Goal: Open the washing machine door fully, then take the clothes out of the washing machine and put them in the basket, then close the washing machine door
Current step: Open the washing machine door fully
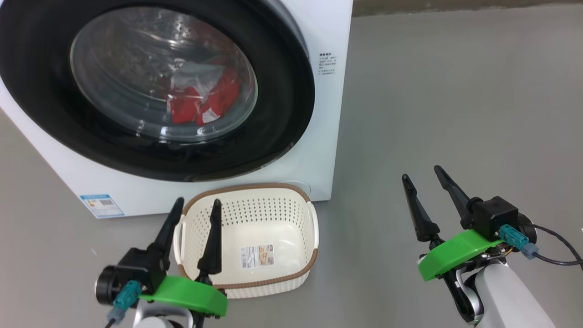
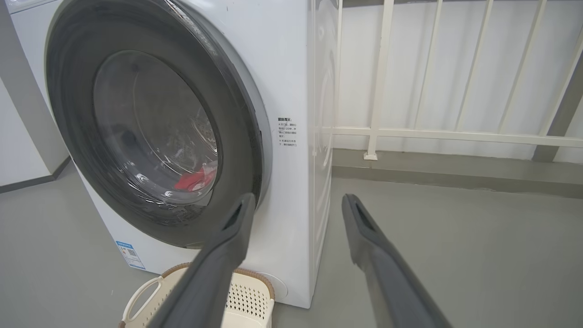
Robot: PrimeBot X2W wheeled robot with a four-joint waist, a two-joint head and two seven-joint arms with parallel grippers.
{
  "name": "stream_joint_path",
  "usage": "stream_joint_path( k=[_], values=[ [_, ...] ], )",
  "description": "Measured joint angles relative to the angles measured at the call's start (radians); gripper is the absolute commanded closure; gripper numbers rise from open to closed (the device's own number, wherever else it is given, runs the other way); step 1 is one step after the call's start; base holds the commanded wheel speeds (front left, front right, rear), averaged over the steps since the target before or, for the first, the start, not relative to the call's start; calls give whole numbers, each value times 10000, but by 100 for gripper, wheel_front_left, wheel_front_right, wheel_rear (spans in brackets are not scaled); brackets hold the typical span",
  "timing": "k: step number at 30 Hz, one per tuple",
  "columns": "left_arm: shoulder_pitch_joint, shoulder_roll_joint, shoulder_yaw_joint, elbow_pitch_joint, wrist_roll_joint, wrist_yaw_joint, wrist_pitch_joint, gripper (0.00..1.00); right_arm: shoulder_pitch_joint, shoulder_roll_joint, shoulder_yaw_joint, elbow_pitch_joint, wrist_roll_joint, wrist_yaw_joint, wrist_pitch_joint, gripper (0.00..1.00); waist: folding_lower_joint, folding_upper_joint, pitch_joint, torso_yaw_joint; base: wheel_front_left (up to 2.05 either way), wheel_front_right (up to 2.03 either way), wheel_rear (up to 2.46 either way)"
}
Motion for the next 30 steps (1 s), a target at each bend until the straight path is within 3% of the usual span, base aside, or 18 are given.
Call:
stream_joint_path(
  k=[1, 3, 7, 11, 20, 30],
  values=[
    [-18, 2, -8, -136, 94, 27, 0, 0, -4, 2, -15, 0, 8, 2, 0, 99, 0, 0, 52, 15, 0, 0, 0],
    [-98, 2, -29, -410, 142, 84, 0, 0, -83, 2, -63, 10, 92, 2, 0, 100, 0, 0, 172, 47, 0, 0, 0],
    [-229, 4, -38, -832, 142, 84, 0, 0, -621, 0, -148, 79, 846, 2, 0, 100, 0, 0, 477, 107, 0, 0, 0],
    [-343, 4, -102, -1089, 148, 88, -2, 0, -1191, -10, -123, 322, 2752, 0, 0, 100, 0, 0, 843, 173, 0, 0, 0],
    [-755, 10, -244, -1402, 290, 173, -4, 0, -2801, -44, -117, 1114, 5659, 0, 13, 100, 0, 0, 1739, 395, 0, 0, 0],
    [-1153, 10, -435, -1685, 226, 219, -44, 0, -4368, -81, -533, 1572, 7563, 0, 1310, 100, 0, 0, 2568, 827, 0, 0, 0]
  ],
)
